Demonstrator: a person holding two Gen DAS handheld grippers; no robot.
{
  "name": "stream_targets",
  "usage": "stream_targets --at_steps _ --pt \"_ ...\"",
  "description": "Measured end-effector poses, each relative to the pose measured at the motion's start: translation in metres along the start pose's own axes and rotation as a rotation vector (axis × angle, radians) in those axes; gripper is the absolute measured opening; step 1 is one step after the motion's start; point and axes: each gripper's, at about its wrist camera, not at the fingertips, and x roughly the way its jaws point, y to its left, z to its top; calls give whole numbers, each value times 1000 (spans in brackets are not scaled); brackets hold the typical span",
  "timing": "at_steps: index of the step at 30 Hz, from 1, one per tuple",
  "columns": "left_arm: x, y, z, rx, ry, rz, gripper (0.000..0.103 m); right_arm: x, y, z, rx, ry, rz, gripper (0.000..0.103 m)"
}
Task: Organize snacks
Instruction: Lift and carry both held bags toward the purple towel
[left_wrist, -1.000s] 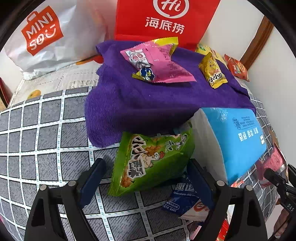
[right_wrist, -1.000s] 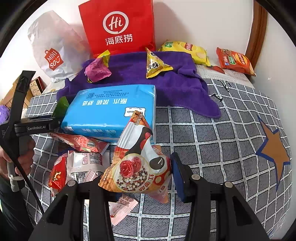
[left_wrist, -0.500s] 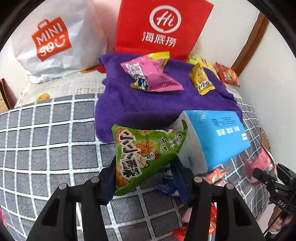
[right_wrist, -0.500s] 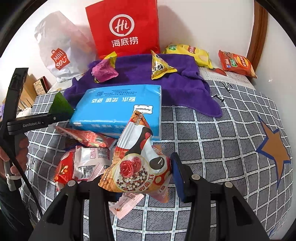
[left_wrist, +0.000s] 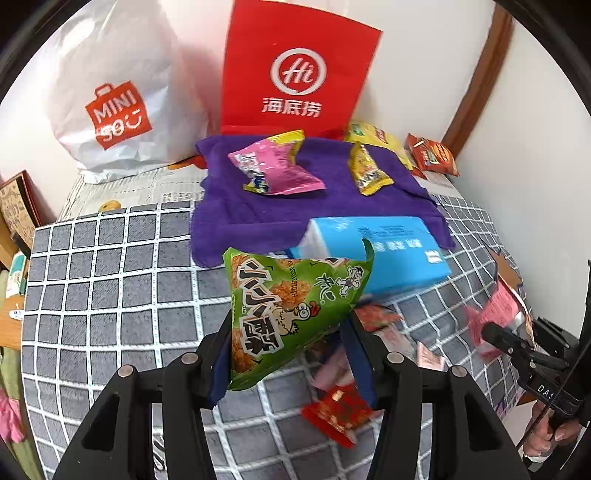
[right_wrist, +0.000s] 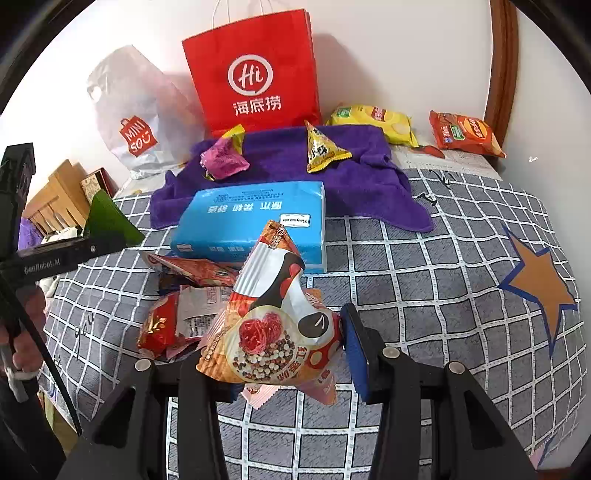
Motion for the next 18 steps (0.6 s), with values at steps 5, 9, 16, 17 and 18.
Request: stream_targets --at_steps 5,9,16,17,18 --pt "-11 -25 -3 39 -8 -11 52 -14 2 2 -13 -29 2 44" --pt "-16 -39 -1 49 -10 -33 52 -23 3 7 -23 -50 -17 44" --pt "-19 -51 3 58 -16 -53 52 -27 0 12 -17 -61 -27 44" --pt "-19 -51 3 55 -18 -56 52 -27 0 13 -15 -59 -26 44" --pt "-19 -50 4 53 -20 -57 52 -26 0 14 -13 -58 -23 44"
